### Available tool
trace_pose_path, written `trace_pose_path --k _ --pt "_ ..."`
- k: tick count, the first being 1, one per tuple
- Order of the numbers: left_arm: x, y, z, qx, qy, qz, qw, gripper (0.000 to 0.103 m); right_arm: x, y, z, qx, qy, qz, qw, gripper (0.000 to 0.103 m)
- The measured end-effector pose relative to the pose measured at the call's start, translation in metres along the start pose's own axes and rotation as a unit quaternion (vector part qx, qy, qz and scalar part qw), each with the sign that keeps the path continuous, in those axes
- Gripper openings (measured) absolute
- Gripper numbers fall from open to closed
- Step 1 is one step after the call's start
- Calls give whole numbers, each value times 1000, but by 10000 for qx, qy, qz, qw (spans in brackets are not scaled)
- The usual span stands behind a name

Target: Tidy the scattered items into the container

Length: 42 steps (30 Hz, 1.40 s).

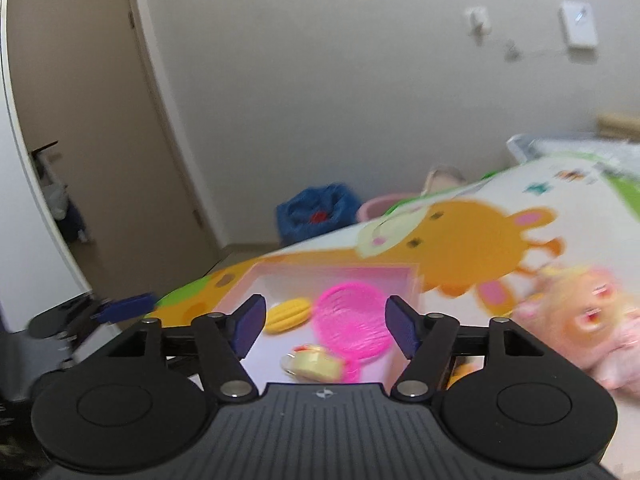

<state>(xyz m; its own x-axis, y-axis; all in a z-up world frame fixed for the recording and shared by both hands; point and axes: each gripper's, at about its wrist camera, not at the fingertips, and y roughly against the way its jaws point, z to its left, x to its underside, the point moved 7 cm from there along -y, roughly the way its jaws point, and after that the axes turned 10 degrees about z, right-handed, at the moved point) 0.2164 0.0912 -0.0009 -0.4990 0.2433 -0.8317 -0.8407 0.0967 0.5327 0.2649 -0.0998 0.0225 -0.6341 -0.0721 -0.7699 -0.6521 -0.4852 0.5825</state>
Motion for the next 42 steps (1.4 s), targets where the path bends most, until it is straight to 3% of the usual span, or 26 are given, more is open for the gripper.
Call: trace_pose_path --k 3,6,12,18,26,32,36,40,42 --pt "16 12 15 -172 376 216 9989 93 8 19 -17 241 -34 -134 9996 72" --pt "41 17 18 187 808 712 9940 93 24 32 -25 386 27 -109 9992 73" --pt "88 8 -8 138 609 1508 9866 90 82 54 -16 582 280 149 9978 73" --pt "92 3 -15 73 518 1449 9881 82 129 74 8 797 737 240 9938 78" --pt "87 -1 -37 127 352 1423 9891 49 164 93 17 824 509 291 9949 80" --pt "90 9 -47 86 214 1443 9893 34 177 101 24 855 668 270 9937 82" --pt "93 15 -53 91 178 1460 9891 34 180 102 25 824 670 294 9939 83" --pt "93 20 -54 40 220 1434 9894 41 186 105 29 798 710 305 9938 83" --pt "94 24 -56 47 202 1397 9900 50 188 106 31 793 753 310 9935 83"
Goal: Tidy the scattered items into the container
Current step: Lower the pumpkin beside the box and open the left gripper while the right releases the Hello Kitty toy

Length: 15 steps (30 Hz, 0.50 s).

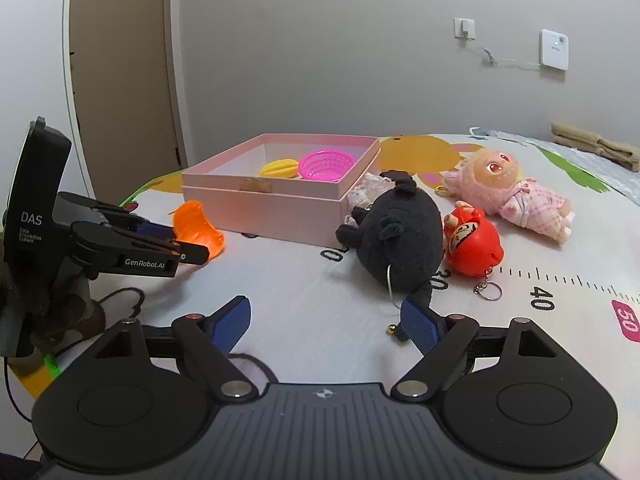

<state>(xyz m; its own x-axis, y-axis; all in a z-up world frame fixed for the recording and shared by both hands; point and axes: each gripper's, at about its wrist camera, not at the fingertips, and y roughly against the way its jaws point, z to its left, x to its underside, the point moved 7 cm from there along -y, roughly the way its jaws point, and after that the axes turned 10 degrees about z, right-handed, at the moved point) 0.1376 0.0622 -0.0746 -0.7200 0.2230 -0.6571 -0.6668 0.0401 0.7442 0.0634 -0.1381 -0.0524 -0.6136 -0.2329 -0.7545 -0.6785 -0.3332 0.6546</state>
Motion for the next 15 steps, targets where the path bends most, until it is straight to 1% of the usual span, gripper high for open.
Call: trace_pose_path --k 1,2,4,7,12,15 --pt "0 1 -1 -12 -10 -23 10000 59 0 1 1 5 23 -7 10000 83" --pt "0 1 -1 -40 -25 -38 10000 63 1 1 1 13 38 -14 10000 83" --pt "-4 -3 -1 -138 -9 -24 9999 67 1 -1 0 7 15 -6 10000 84" --pt "-11 -15 3 -312 126 38 9994 68 2 -3 0 -3 -19 20 10000 84" --pt "-20 -28 14 -464 370 35 9982 69 5 -5 -1 -5 -24 58 10000 84" --pt "-21 -27 18 -417 476 18 9980 68 7 -6 -3 -3 -54 98 9999 84"
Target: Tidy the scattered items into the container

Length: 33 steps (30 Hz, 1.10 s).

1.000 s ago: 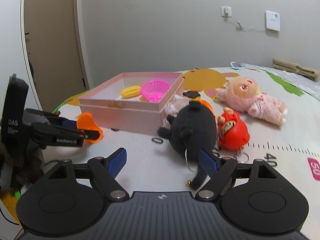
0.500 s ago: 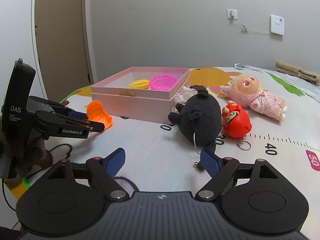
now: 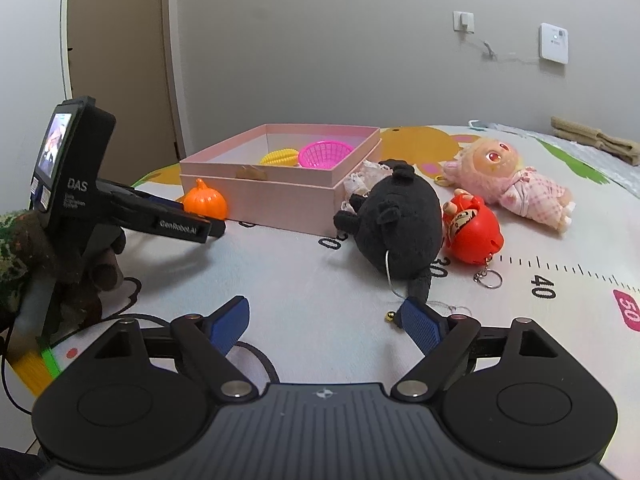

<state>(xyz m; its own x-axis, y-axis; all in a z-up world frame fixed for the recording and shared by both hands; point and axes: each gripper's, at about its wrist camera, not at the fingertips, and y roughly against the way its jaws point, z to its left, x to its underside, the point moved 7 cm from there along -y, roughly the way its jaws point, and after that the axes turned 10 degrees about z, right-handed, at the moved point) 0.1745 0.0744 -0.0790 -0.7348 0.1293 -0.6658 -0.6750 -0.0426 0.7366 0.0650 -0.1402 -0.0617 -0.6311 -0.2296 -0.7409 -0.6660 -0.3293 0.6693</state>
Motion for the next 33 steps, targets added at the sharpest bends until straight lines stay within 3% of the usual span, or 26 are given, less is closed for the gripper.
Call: trace_pose_path --k 5,8,13,24,30,33 --pt "-6 0 7 5 235 -54 9997 68 1 -2 3 -41 15 27 10000 84" --pt "-9 -1 9 -28 311 -86 9995 62 1 -1 7 -58 64 13 10000 84" --pt "2 19 1 5 -21 -176 9998 62 1 0 5 -26 40 -8 10000 84" --pt "19 69 -29 641 -402 -45 9971 62 1 7 6 -36 24 -95 9999 84" --pt "5 78 -36 1020 -231 63 9945 62 1 16 3 -11 39 -193 9998 84" --pt "-18 85 -31 807 -231 -209 9963 62 1 22 -5 23 -17 -275 9996 86"
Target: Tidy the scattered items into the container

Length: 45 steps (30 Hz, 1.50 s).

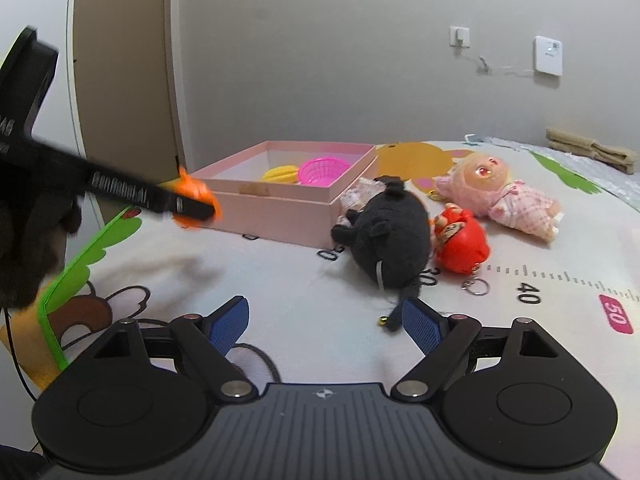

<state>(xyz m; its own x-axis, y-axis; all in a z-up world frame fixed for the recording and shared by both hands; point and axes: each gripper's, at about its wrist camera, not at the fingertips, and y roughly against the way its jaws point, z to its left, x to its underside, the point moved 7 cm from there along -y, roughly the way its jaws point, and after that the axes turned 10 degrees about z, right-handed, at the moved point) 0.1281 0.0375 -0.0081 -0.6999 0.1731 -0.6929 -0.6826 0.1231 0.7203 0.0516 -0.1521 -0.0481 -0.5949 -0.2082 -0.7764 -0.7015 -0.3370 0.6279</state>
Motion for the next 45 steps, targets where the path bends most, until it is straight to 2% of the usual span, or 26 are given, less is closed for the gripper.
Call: trace_pose_path --k 4,7,8,10,12,15,19,21,25,26,29,33,36,39,45 --pt "-51 -4 15 -625 -5 -519 9967 62 -1 2 -16 49 -201 -52 9998 86" --pt "-88 -26 24 -1089 -92 -812 9907 63 -1 2 -26 101 -295 -57 9995 86" --pt "-96 -36 25 -1116 -95 -816 9904 66 -1 1 -29 122 -308 -63 9994 86" --pt "-104 -51 24 -990 -49 -725 9924 76 -4 3 -36 176 -302 -97 9993 86" --pt "-103 -57 15 -898 -101 -723 9933 78 -9 5 -46 291 -270 -169 9991 86" --pt "-91 -54 -5 -788 -394 -815 9928 85 -19 0 -64 498 -273 -188 9982 86" --pt "-66 -43 -30 -624 -764 -843 9915 94 -32 -12 -75 534 -227 -188 9981 86" --pt "-49 -35 -41 -440 -942 -794 9914 94 -43 -17 -82 569 -243 -270 9977 84" --pt "-16 -24 -63 22 -1205 -629 9907 94 -67 -42 -113 338 -828 -86 9960 60" --pt "-9 -22 -67 169 -1202 -559 9910 94 -72 -49 -120 266 -1005 -15 9946 57" --pt "7 -22 -82 507 -1238 -435 9901 95 -78 -79 -140 -68 -1528 196 9880 56" --pt "20 -23 -92 636 -1258 -366 9893 95 -72 -111 -148 -38 -1626 482 9855 57" --pt "22 -27 -98 806 -1274 -317 9881 95 -62 -119 -147 -248 -1759 670 9818 48" --pt "13 -32 -107 929 -1212 -382 9875 95 -56 -106 -148 -189 -1831 656 9807 47" --pt "-16 -62 -131 1160 -668 -306 9905 95 -27 -55 -153 391 -1753 431 9828 47"
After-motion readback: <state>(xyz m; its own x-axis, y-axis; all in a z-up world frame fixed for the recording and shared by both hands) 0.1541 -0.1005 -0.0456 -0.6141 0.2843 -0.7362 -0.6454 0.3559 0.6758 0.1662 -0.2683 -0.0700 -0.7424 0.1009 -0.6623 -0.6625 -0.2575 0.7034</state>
